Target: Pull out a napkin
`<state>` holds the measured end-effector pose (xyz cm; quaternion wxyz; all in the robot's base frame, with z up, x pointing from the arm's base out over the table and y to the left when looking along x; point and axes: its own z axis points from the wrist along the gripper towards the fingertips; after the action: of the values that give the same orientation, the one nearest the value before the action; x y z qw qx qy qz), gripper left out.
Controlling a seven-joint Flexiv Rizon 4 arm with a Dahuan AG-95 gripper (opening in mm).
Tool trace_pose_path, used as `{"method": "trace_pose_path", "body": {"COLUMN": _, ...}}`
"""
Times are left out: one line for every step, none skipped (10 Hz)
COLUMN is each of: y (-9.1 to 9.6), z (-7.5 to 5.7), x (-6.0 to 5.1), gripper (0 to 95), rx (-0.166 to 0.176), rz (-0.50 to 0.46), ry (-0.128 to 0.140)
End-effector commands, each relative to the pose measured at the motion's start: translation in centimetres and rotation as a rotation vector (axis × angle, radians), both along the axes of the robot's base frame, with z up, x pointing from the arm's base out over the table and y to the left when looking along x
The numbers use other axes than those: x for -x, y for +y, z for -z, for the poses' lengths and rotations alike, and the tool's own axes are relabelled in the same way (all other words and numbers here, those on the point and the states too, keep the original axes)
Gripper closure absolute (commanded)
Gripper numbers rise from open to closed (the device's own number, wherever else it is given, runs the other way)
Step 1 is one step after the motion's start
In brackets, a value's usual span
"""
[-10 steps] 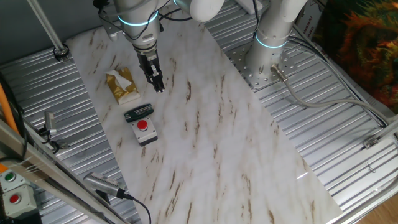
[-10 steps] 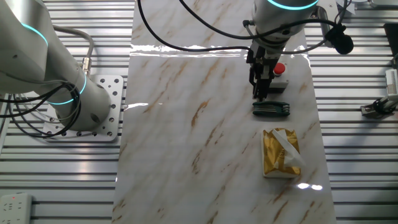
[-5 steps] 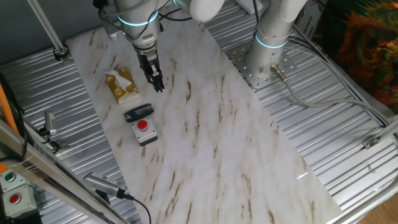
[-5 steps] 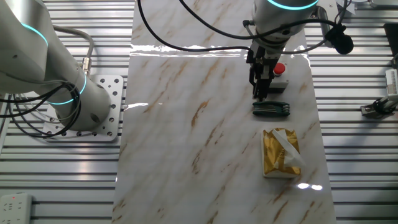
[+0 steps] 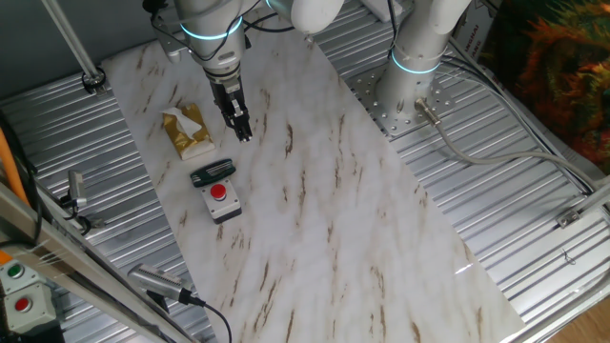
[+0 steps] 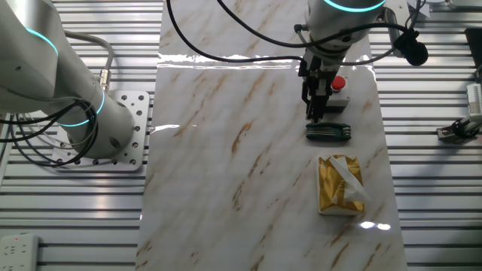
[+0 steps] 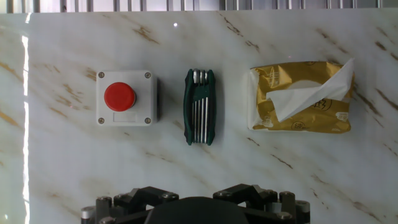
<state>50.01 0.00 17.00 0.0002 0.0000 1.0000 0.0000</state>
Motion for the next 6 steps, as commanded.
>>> {"method": "trace_pose_path", "body": {"y": 0.00, "z": 0.00, "x": 0.01, "gripper": 95.0, "rx": 0.043, "rz": 0.015, "ry": -0.007}}
{"method": "trace_pose_path", "body": {"y": 0.00, "z": -0.02, "x": 0.01, "gripper": 95.0, "rx": 0.007, "rz": 0.034, "ry": 0.000}}
{"method": "trace_pose_path", "body": {"y": 0.01, "z": -0.02, "x": 0.01, "gripper": 95.0, "rx": 0.003, "rz": 0.037, "ry": 0.000}}
{"method": "trace_pose_path", "body": {"y": 0.01, "z": -0.02, "x": 0.01, "gripper": 95.0, "rx": 0.009, "rz": 0.035, "ry": 0.000}}
{"method": "trace_pose_path", "body": {"y": 0.01, "z": -0.02, "x": 0.01, "gripper": 95.0, "rx": 0.008, "rz": 0.035, "ry": 0.000}}
{"method": "trace_pose_path", "body": {"y": 0.01, "z": -0.02, "x": 0.01, "gripper": 95.0, "rx": 0.012, "rz": 0.034, "ry": 0.000}}
